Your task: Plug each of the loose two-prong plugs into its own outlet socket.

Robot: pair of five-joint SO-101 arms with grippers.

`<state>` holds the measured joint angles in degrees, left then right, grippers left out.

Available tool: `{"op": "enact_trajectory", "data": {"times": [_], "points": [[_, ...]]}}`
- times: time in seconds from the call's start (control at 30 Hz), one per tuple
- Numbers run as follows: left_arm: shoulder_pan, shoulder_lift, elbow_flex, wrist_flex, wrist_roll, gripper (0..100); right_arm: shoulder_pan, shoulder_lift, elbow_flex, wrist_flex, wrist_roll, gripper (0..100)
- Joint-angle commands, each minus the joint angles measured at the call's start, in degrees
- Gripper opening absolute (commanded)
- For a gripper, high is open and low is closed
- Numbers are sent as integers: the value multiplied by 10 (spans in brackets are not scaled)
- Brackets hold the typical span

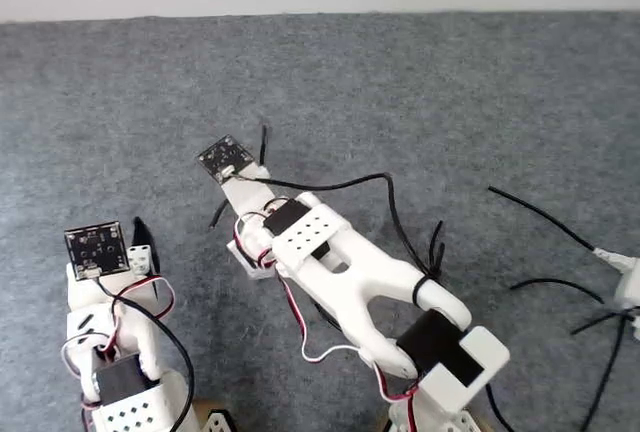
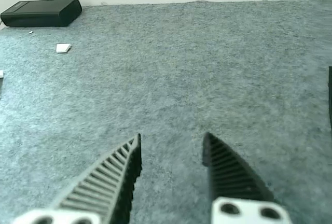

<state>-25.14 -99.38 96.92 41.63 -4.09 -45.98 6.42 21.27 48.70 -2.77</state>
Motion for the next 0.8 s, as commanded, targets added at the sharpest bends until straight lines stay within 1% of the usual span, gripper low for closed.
{"op": "enact_trajectory", "data": {"times": [0.0, 0.07, 0.23, 0.4, 0.6, 0.67, 0.77], "points": [[4, -8, -7, 17, 4, 246, -14, -19, -9, 1, -10, 320], [5, -8, -7, 20, 4, 251, -20, -7, -11, 0, -11, 310], [7, -8, -7, 19, 4, 251, -44, 20, -26, 6, -45, 310], [20, -8, -6, 20, 4, 251, -46, 42, -39, 0, -79, 309], [20, -8, -6, 20, 4, 250, -43, 100, -88, 9, -80, 299], [20, -8, -6, 21, 4, 250, -36, 115, -106, 28, -79, 251], [20, -8, -6, 23, 4, 250, -13, 131, -134, 49, -78, 115]]}}
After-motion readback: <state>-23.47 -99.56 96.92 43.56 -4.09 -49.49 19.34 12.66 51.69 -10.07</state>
